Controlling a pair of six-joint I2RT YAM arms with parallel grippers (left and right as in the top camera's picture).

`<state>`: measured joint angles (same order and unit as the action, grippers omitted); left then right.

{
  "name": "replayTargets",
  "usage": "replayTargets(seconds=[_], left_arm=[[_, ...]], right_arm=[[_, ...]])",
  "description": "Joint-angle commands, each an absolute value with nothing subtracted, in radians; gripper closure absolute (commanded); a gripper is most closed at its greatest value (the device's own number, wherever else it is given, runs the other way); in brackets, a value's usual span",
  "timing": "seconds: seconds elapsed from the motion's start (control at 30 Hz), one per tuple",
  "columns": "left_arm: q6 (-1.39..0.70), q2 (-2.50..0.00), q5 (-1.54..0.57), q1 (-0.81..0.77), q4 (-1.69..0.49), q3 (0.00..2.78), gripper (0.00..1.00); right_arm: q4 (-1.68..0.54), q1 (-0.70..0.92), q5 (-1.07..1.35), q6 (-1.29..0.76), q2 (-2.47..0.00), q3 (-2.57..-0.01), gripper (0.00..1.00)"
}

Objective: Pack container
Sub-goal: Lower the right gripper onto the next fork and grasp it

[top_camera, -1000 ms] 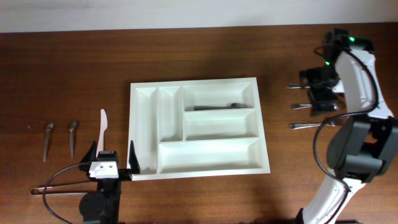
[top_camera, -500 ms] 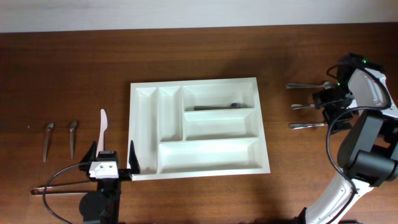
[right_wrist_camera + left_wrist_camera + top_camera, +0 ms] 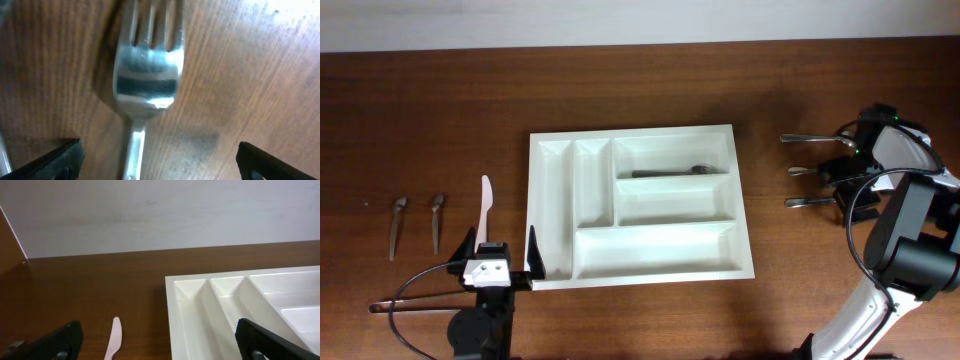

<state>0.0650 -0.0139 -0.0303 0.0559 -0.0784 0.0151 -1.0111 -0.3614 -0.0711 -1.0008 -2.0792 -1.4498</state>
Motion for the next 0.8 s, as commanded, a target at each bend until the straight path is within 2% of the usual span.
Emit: replayTargets(seconds=[0.0, 0.6, 0.7, 0.77], left_arm=[[0.084, -0.006, -0.038, 0.062, -0.079, 0.009, 0.01], [0.084, -0.006, -0.038, 0.062, -0.079, 0.009, 0.01], [0.084, -0.006, -0.038, 0.062, -0.079, 0.009, 0.01], [0.084, -0.006, -0.038, 0.062, -0.079, 0.009, 0.01]], right_arm=[[-0.970, -0.368, -0.060, -0.927, -2.081, -1.443, 0.01], [-0.910, -0.368, -0.037, -0.926, -2.083, -1.385, 0.01], [-0.920, -0.368, -0.034, -0.978, -2.083, -1.385, 0.01], [-0.921, -0.368, -0.030, -0.985, -2.083, -1.385, 0.08]])
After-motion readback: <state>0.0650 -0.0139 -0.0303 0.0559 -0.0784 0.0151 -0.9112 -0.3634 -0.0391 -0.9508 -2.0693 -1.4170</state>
